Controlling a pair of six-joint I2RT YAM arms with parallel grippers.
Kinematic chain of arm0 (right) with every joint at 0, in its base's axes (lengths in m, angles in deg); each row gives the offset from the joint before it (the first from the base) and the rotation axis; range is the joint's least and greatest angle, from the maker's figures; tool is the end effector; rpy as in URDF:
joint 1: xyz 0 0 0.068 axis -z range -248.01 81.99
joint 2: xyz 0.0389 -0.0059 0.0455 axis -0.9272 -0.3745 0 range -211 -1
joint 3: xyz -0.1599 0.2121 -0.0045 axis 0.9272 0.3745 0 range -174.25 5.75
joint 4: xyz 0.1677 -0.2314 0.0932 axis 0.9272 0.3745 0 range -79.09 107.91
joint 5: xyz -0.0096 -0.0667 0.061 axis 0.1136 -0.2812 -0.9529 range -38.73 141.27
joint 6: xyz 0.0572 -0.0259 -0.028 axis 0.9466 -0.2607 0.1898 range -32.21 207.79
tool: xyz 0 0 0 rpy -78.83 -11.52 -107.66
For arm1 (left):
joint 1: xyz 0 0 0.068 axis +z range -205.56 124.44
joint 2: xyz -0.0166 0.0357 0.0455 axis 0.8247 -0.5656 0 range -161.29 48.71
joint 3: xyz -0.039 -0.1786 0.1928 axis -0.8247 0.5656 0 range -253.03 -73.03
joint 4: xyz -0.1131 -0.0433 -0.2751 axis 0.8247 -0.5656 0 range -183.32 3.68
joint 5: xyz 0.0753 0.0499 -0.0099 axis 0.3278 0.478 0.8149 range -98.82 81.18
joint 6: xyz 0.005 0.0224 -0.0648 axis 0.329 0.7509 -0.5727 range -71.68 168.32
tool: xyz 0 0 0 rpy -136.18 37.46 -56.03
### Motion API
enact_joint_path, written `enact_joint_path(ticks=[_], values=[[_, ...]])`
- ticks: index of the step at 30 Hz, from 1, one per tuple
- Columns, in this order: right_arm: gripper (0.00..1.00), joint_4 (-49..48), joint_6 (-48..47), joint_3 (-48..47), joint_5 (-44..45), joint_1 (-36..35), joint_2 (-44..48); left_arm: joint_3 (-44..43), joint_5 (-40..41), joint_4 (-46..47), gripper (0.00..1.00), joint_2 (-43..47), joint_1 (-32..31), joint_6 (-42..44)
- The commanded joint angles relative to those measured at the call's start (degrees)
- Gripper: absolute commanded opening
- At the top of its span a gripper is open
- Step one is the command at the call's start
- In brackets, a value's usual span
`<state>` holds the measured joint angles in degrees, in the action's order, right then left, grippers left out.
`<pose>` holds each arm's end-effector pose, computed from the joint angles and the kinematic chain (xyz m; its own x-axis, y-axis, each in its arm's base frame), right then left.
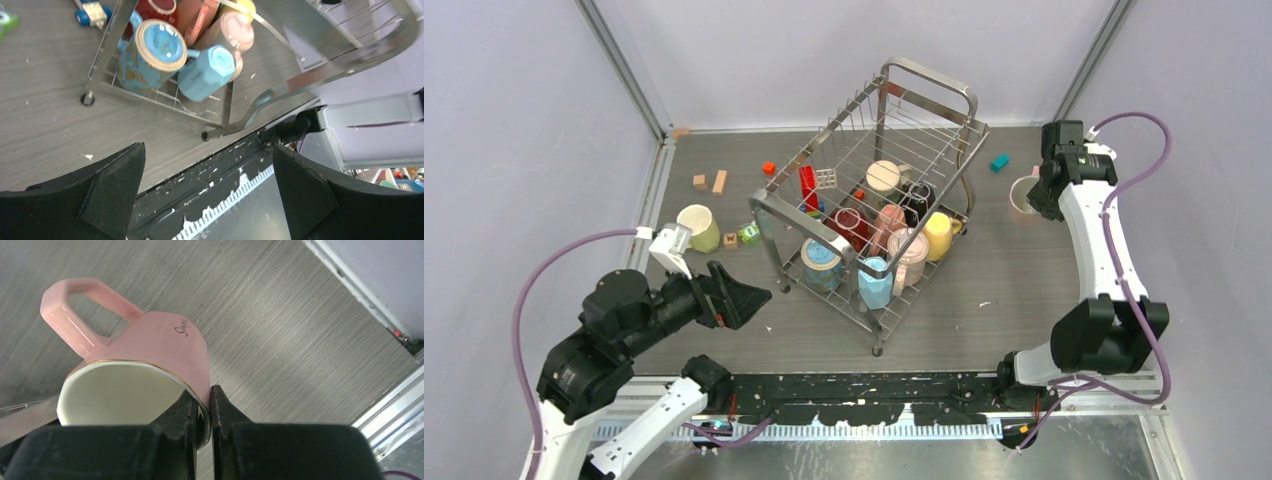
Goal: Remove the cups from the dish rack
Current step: Place the cup at the center of the board.
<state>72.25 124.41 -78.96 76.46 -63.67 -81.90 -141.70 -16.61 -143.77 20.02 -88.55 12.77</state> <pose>0.3252 -0.0484 0.3408 -0.4986 0.5791 -0.6450 0.7396 0.6723 0.0319 0.0789 -0.0602 0.4279 -0.5816 -0.3093 -0.7524 0.3807 0.7138 -0.5878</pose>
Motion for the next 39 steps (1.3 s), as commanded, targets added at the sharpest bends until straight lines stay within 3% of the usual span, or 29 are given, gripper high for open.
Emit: enact_joint_path(ticks=[1, 10, 21, 29, 34, 39], values=[[0.01, -5.7, 2.3, -1.6, -5.6, 3.3, -3.0, 5.1, -2.0, 1.9, 1.00, 3.2, 0.1, -2.4], [0.01, -1.5, 1.6, -8.8, -8.2, 5.6, -17.5, 12.6, -4.6, 2.8, 1.00, 6.5, 0.1, -3.5], [0.02, -2.6, 3.4, -8.7, -11.1, 5.6, -24.1, 17.2, -6.8, 3.1, 1.00, 9.3, 0.1, -5.0], [0.17, -3.9, 3.6, -6.9, -11.9, 5.6, -23.9, 18.8, -7.2, 4.1, 1.00, 9.6, 0.0, -5.5], [0.39, -4.5, 3.1, -5.3, -11.4, 5.5, -21.7, 20.4, -7.7, 5.3, 1.00, 9.6, 0.1, -6.1], [0.52, -4.3, 3.0, -4.2, -11.7, 5.6, -18.1, 20.6, -7.8, 5.5, 1.00, 8.9, 0.1, -5.7]])
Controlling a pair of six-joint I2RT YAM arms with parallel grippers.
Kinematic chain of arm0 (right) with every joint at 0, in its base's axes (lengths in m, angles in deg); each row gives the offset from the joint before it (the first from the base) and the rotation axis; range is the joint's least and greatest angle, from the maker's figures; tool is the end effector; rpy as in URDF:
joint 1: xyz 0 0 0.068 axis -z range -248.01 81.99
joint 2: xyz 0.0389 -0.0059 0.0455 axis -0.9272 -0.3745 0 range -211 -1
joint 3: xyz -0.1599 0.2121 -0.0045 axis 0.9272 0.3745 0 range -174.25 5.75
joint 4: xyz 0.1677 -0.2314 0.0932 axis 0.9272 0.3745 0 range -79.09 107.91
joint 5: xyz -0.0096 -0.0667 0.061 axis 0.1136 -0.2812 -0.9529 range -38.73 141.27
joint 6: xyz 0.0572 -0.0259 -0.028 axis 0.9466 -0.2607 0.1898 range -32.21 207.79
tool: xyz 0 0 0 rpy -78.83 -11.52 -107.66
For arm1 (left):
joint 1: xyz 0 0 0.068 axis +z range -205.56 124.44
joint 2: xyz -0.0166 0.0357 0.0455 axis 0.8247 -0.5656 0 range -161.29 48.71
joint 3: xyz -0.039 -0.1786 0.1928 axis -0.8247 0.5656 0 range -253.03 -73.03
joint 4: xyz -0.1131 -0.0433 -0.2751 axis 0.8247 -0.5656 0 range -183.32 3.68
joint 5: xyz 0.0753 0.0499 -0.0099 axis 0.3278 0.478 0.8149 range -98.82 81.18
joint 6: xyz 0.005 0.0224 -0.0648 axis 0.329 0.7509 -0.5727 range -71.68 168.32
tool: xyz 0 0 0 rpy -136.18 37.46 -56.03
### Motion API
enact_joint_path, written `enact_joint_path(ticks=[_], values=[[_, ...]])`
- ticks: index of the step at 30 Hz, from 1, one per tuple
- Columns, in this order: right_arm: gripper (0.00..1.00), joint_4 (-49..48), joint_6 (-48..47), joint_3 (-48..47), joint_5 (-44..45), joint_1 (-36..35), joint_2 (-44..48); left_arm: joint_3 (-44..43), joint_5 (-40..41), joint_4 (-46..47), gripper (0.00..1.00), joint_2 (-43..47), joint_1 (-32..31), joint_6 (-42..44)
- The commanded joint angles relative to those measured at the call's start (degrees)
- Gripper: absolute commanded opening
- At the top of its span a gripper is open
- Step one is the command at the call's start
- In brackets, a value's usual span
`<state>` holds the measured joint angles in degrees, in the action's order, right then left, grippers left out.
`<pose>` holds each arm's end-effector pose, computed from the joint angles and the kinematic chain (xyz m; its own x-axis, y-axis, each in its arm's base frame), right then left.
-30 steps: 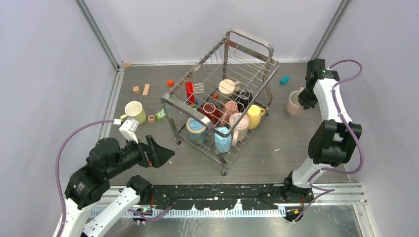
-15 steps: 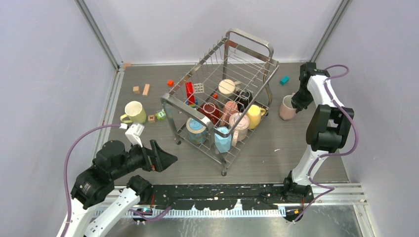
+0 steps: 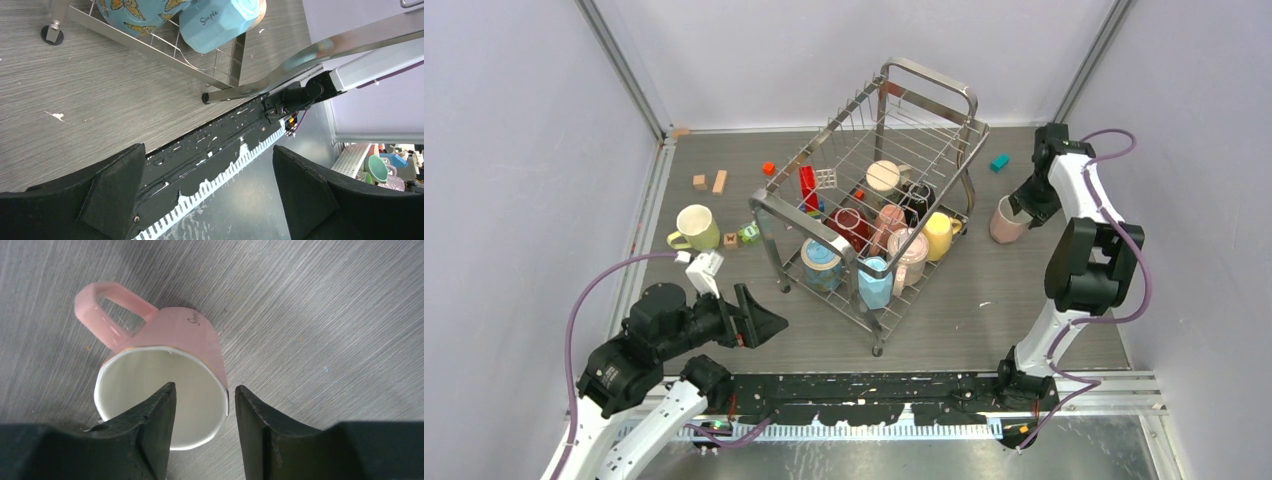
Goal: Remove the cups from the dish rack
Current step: Place the cup at the center of the board.
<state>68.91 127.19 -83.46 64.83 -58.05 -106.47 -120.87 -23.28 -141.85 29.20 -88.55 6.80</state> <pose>0.4064 -0.0846 0.2149 -0.5862 0.7293 -0.3528 0.7800 0.6258 -0.0023 0.0893 -0.0746 0.3294 -0.7601 -0.2719 -0.5902 0.2800 0.6825 -0.6751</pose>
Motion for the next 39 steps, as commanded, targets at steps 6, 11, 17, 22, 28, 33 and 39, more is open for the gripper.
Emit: enact_joint_path(ticks=[6, 11, 17, 22, 28, 33, 39], values=[[0.61, -0.6, -0.2, 1.7, -2.2, -0.2, 14.5, 0.1, -0.1, 3.3, 1.00, 0.1, 0.0, 0.1], [0.69, -1.5, -0.6, 4.5, -3.6, -2.8, 23.8, 0.2, 0.4, 3.2, 1.00, 0.1, 0.0, 0.0], [0.75, -4.0, 0.8, 11.4, -4.3, -8.8, 35.8, -0.3, 1.1, 2.3, 1.00, -0.2, 0.1, 0.6], [0.75, -5.9, 3.3, 17.4, -5.3, -14.9, 44.8, -0.2, 1.0, 2.6, 1.00, -0.9, 0.1, 0.9], [0.75, -12.6, 7.0, 29.6, -8.5, -22.4, 54.1, -0.7, 1.6, 2.3, 1.00, -2.0, 0.0, 1.1], [0.75, -15.1, 8.4, 35.8, -7.5, -30.6, 57.7, -0.3, 1.1, 3.3, 1.00, -3.0, 0.1, 1.1], [0.76, -18.4, 11.0, 40.4, -6.3, -36.6, 63.5, 0.7, 2.1, 4.0, 1.00, -3.5, 0.0, 0.7]])
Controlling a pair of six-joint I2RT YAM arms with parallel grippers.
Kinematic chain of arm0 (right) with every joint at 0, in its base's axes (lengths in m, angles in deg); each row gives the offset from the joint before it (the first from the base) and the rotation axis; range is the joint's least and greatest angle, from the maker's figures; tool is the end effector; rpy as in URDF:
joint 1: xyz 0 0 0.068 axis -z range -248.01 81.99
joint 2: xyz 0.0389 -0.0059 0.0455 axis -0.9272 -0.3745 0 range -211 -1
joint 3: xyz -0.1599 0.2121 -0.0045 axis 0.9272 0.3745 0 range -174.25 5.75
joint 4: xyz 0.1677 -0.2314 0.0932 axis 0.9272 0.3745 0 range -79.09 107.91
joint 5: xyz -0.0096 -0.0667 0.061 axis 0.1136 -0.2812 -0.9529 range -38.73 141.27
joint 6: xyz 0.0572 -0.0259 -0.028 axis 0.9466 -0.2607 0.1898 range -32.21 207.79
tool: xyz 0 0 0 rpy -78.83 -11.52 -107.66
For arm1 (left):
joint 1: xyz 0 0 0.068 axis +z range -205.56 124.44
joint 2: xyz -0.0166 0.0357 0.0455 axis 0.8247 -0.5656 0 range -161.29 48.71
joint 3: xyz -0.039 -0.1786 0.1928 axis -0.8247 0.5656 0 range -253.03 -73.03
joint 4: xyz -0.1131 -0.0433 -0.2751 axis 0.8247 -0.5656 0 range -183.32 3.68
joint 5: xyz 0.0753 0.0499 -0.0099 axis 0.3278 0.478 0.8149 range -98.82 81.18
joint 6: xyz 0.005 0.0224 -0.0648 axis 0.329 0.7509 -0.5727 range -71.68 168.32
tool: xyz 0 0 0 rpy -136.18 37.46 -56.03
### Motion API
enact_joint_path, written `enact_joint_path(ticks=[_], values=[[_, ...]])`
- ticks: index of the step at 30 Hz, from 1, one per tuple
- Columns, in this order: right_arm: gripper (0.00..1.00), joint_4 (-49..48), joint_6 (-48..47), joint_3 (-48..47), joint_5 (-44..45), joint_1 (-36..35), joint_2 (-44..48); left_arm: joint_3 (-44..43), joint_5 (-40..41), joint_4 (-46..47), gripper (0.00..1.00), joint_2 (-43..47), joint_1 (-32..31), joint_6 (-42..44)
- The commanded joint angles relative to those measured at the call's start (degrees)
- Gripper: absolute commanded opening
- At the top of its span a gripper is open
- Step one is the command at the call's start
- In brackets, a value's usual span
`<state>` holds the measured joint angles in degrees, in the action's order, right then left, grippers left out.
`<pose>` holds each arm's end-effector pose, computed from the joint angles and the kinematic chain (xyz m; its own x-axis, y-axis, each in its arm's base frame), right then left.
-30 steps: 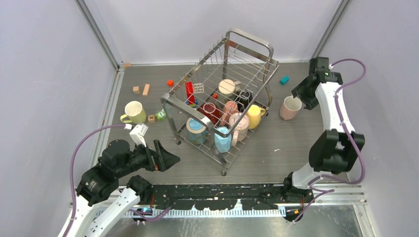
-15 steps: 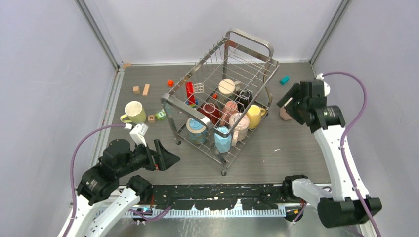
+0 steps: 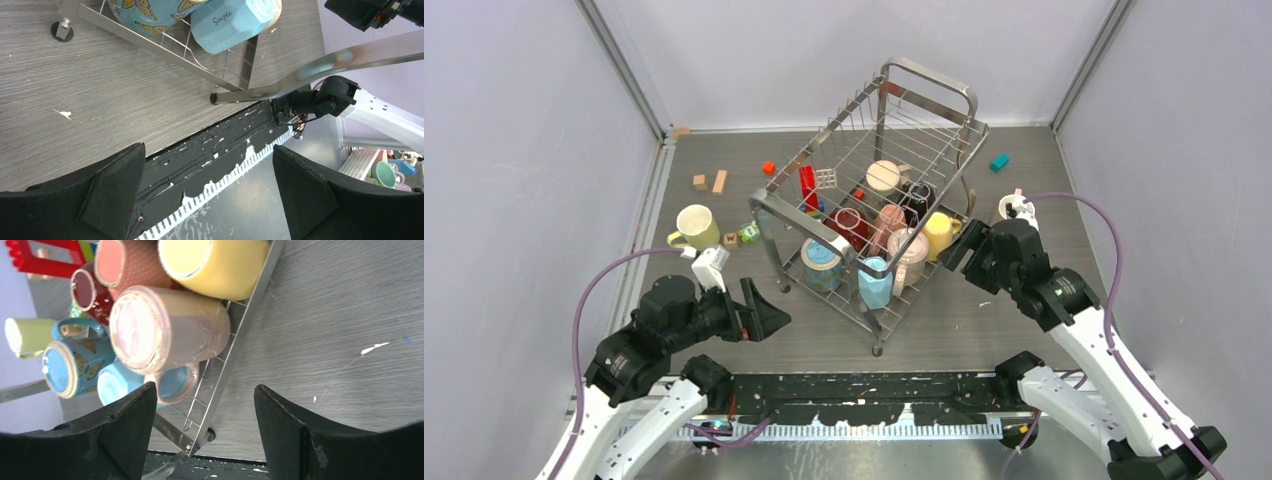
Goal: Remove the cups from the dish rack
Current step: Place the cup at the center of the board, then unload the cup from the dish rack.
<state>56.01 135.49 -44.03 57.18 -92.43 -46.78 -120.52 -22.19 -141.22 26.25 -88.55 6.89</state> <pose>0.2027 0.0857 0.2922 -0.6548 0.5106 -0.5572 0.2135 0.8322 0.5117 0.1004 -0.0806 0.3232 -0.7751 -0.2644 -0.5739 0.2468 0.7094 -0.6602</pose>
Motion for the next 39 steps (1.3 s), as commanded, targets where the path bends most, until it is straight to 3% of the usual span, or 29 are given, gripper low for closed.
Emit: enact_joint_path(ticks=[1, 5, 10, 17, 30, 39], values=[[0.75, -6.2, 3.1, 1.6, 1.6, -3.0, 4.3, 0.9, 1.2, 3.7, 1.00, -0.4, 0.1, 0.1], [0.75, -8.4, 4.3, 4.1, 4.5, -7.8, 4.2, 3.1, 1.8, 5.3, 1.00, 0.3, 0.0, -1.2], [0.76, -9.0, 4.9, 4.1, 14.3, -17.5, 2.2, 3.5, 2.8, 5.4, 1.00, -0.4, 0.1, -1.0], [0.75, -13.7, 6.5, 3.3, 25.9, -31.5, -6.6, 3.7, 3.3, 7.1, 1.00, -1.8, 0.1, -1.0], [0.64, -20.9, 8.6, 6.5, 30.2, -32.5, -12.0, 3.6, 3.0, 8.1, 1.00, -2.6, 0.1, -1.0], [0.59, -19.3, 8.7, 8.7, 30.6, -32.5, -11.2, 4.6, 2.7, 8.1, 1.00, -2.0, 0.1, -1.5]])
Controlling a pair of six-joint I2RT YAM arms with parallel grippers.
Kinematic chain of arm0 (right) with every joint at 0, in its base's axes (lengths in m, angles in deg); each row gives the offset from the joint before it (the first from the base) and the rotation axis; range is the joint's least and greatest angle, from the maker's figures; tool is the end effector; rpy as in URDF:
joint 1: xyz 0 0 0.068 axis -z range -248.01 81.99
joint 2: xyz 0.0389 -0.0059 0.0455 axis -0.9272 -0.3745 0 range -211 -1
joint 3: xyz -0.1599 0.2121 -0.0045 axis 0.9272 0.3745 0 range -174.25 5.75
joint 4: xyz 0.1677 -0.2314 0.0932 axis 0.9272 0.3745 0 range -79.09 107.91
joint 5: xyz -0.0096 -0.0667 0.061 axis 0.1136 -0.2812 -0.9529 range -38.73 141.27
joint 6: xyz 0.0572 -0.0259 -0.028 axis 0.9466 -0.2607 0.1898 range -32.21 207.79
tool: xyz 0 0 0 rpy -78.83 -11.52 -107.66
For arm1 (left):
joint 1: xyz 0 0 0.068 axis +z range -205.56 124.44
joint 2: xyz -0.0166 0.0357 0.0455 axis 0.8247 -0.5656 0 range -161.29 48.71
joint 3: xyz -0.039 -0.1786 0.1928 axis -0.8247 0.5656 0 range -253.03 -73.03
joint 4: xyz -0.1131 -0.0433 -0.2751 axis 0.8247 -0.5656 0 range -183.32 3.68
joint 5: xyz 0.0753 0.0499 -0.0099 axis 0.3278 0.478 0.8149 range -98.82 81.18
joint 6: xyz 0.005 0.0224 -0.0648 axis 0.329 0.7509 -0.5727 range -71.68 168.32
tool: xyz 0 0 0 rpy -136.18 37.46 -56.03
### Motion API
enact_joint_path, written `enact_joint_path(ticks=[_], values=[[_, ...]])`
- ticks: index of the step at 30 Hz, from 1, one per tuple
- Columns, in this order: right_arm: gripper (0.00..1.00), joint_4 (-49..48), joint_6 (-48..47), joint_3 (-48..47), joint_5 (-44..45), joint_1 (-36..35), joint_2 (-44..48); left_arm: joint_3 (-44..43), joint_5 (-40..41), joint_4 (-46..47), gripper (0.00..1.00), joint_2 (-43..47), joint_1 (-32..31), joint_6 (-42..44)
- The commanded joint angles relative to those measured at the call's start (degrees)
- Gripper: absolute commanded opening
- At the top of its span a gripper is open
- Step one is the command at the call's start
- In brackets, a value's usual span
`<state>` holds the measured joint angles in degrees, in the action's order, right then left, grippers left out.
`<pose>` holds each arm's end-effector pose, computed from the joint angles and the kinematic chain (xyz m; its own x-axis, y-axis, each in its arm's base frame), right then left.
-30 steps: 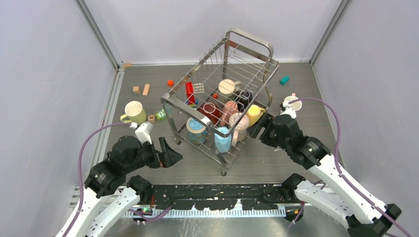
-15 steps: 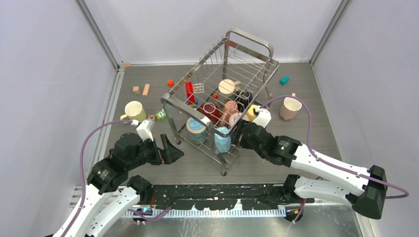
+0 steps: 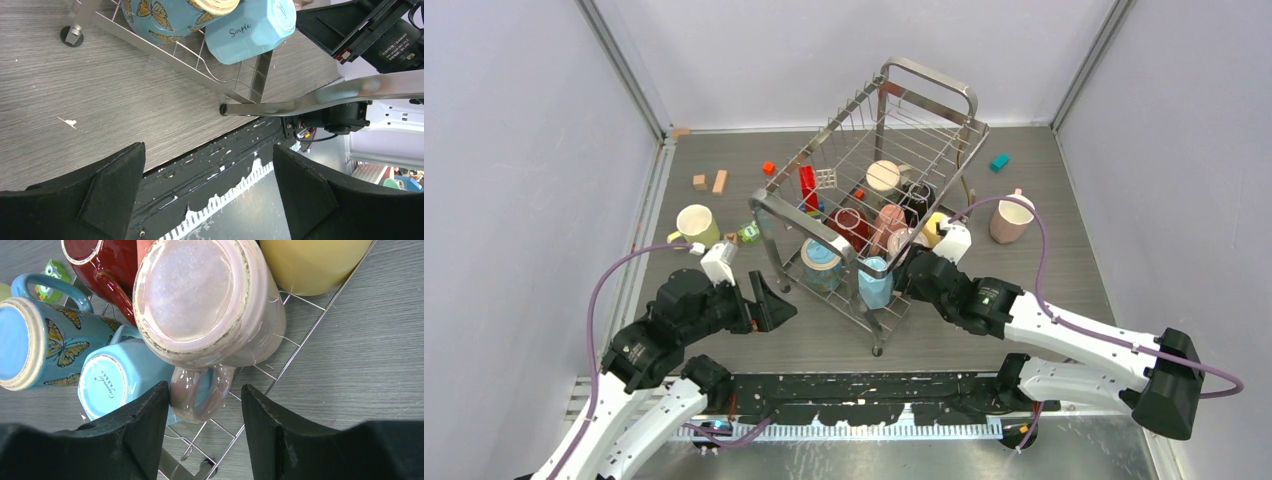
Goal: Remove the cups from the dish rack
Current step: Unload the cup from the dish rack.
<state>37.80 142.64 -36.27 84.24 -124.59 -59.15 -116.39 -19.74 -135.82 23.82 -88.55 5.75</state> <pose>0.1710 0.2042 0.2272 -0.6098 0.3213 -0.7245 0.0302 0.9229 0.3839 0.1201 -0.0906 0.3028 -0.7723 -0.2907 -0.5649 0.2015 0.7313 -0.6517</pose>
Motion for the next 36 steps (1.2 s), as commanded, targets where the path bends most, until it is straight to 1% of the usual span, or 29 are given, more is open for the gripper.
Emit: enact_joint_path(ticks=[1, 5, 9, 13, 17, 20, 27, 36], values=[[0.58, -0.4, 1.6, 1.2, 4.1, -0.4, 1.9, 0.5, 0.2, 2.7, 1.00, 0.5, 0.1, -0.4], [0.51, 1.6, 0.9, 2.3, 5.8, -0.4, 5.6, 0.7, 0.3, 2.7, 1.00, 0.6, 0.0, -0.5], [0.48, 1.0, -2.5, 2.4, 5.2, -0.4, 6.5, 1.4, -0.2, 3.3, 1.00, 0.5, 0.1, -0.9], [0.48, -2.5, -6.1, 2.2, 2.0, -0.3, 4.3, 1.7, -0.4, 3.7, 1.00, 0.3, 0.1, -1.0], [0.47, -4.1, -9.2, 1.6, 0.9, -0.4, 0.9, 1.6, -0.5, 3.7, 1.00, 0.3, 0.0, -0.9], [0.46, -5.1, -10.5, 1.7, 1.1, -0.4, -0.7, 1.5, -0.5, 3.5, 1.00, 0.3, 0.0, -0.9], [0.40, -6.9, -12.4, 2.5, 3.5, -0.4, -2.3, 1.4, -0.4, 3.0, 1.00, 0.5, 0.1, -0.9], [0.15, -6.9, -13.9, 2.6, 5.3, -0.4, -0.9, 1.0, -0.5, 3.0, 1.00, -0.1, 0.0, -0.9]])
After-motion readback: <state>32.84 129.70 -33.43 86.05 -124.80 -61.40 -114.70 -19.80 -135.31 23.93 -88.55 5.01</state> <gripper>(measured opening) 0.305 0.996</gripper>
